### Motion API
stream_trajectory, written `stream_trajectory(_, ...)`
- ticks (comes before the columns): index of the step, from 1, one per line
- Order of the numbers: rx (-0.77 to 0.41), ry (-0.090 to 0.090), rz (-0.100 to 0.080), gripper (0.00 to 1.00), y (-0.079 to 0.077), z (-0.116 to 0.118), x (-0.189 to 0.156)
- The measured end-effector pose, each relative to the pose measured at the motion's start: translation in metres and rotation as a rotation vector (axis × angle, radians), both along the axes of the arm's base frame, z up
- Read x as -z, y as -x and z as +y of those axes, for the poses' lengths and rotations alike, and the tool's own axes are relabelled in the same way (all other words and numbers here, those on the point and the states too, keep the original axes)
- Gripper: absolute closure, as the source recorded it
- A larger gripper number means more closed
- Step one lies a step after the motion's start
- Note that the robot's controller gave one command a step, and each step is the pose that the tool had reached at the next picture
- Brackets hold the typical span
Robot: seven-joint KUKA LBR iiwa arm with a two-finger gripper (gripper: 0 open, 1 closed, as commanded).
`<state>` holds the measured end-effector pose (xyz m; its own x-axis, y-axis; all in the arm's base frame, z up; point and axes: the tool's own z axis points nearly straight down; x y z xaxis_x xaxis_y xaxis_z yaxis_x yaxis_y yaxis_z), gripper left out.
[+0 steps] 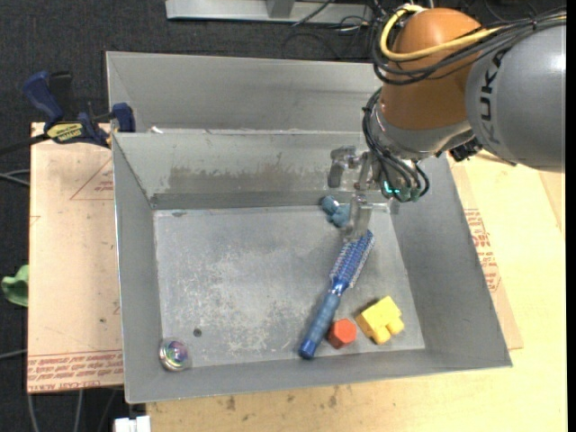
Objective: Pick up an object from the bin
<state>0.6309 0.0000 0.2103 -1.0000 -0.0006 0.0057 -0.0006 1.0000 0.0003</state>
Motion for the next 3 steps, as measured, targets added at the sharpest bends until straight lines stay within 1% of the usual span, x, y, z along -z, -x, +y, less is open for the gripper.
stream_trajectory(1,-0.290,-0.002,-0.001,0.00,0.064,-0.068,0.141)
stream_trajectory(2,-0.491,0.000,-0.015,0.00,0.068,-0.041,0.052)
stream_trajectory(3,-0.344,-0.002,-0.005,0.00,0.034,-0.065,0.135)
